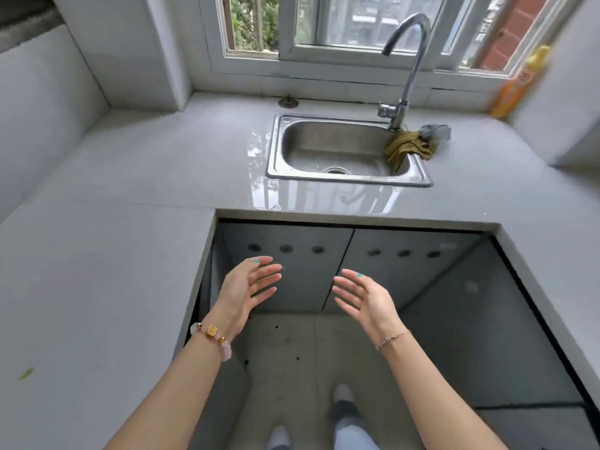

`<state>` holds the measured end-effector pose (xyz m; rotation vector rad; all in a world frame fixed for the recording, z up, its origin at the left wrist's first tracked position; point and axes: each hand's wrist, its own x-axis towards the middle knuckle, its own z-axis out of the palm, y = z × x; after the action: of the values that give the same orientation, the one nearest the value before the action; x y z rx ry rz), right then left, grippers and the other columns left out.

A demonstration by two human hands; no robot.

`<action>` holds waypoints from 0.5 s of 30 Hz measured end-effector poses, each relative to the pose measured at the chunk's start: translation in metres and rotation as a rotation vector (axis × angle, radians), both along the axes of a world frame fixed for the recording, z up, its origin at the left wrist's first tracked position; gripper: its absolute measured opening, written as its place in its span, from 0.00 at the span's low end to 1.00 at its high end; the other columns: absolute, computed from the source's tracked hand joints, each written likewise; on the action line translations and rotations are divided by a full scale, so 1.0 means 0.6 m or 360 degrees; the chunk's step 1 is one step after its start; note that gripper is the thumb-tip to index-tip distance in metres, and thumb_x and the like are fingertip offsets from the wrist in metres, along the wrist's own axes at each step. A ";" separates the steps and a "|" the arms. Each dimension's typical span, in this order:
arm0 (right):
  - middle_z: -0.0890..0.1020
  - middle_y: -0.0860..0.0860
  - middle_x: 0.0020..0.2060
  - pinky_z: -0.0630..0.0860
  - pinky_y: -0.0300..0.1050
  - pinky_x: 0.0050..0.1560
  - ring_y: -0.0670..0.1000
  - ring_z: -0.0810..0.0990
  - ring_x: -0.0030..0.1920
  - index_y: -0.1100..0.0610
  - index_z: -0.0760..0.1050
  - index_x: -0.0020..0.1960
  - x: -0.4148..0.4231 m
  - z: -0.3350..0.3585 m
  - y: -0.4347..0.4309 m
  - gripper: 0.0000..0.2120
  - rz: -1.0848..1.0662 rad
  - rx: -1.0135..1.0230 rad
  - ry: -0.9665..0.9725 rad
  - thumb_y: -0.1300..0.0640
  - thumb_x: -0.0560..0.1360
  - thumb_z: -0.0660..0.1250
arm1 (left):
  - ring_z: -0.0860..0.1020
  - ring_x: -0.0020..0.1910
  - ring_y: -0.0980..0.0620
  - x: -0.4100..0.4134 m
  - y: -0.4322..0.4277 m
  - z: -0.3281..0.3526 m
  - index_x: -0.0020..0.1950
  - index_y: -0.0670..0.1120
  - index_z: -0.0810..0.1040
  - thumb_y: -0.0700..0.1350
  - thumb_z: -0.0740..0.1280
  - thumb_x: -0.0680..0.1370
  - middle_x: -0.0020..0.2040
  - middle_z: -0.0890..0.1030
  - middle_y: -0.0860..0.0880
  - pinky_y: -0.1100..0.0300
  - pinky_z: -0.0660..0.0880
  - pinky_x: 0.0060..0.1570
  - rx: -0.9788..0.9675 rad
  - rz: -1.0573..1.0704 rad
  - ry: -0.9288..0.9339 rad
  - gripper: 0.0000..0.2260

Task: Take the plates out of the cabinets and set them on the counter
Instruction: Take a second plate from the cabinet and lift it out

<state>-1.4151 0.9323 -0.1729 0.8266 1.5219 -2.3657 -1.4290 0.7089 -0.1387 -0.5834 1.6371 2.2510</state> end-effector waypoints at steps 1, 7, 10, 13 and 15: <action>0.84 0.57 0.50 0.78 0.49 0.51 0.56 0.82 0.51 0.61 0.77 0.56 0.012 0.004 0.007 0.12 -0.0073 0.0004 0.0019 0.57 0.80 0.58 | 0.81 0.53 0.48 0.000 0.009 0.001 0.54 0.44 0.78 0.45 0.56 0.81 0.51 0.84 0.45 0.53 0.77 0.52 -0.0007 -0.0049 0.0008 0.12; 0.84 0.56 0.47 0.78 0.49 0.50 0.55 0.83 0.49 0.60 0.78 0.53 0.092 0.037 0.068 0.12 -0.0421 0.0024 0.0122 0.57 0.80 0.58 | 0.82 0.50 0.48 -0.001 0.096 0.013 0.55 0.44 0.78 0.45 0.56 0.80 0.47 0.85 0.45 0.54 0.77 0.51 0.0052 -0.0357 0.0020 0.12; 0.84 0.56 0.46 0.78 0.49 0.50 0.55 0.82 0.48 0.60 0.78 0.52 0.141 0.050 0.112 0.12 -0.0606 0.0025 0.0161 0.57 0.79 0.58 | 0.82 0.51 0.48 0.008 0.157 0.020 0.55 0.44 0.78 0.44 0.55 0.81 0.47 0.85 0.46 0.54 0.77 0.51 0.0084 -0.0553 0.0052 0.12; 0.83 0.56 0.45 0.78 0.49 0.51 0.54 0.82 0.47 0.61 0.78 0.53 0.204 0.062 0.151 0.11 -0.0824 0.0018 0.0214 0.58 0.79 0.58 | 0.82 0.50 0.48 0.029 0.223 0.026 0.55 0.44 0.78 0.44 0.56 0.80 0.45 0.86 0.46 0.55 0.77 0.49 0.0107 -0.0768 0.0035 0.12; 0.83 0.56 0.44 0.78 0.49 0.51 0.54 0.82 0.46 0.61 0.78 0.52 0.251 0.066 0.172 0.11 -0.0956 0.0007 0.0236 0.58 0.79 0.58 | 0.82 0.50 0.49 0.052 0.265 0.031 0.54 0.44 0.78 0.44 0.56 0.80 0.45 0.86 0.47 0.55 0.77 0.49 0.0103 -0.0911 0.0036 0.12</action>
<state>-1.2644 1.0354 -0.1335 1.2830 1.4851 -2.8919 -1.3976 0.8678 -0.1203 -0.0521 1.4922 1.8765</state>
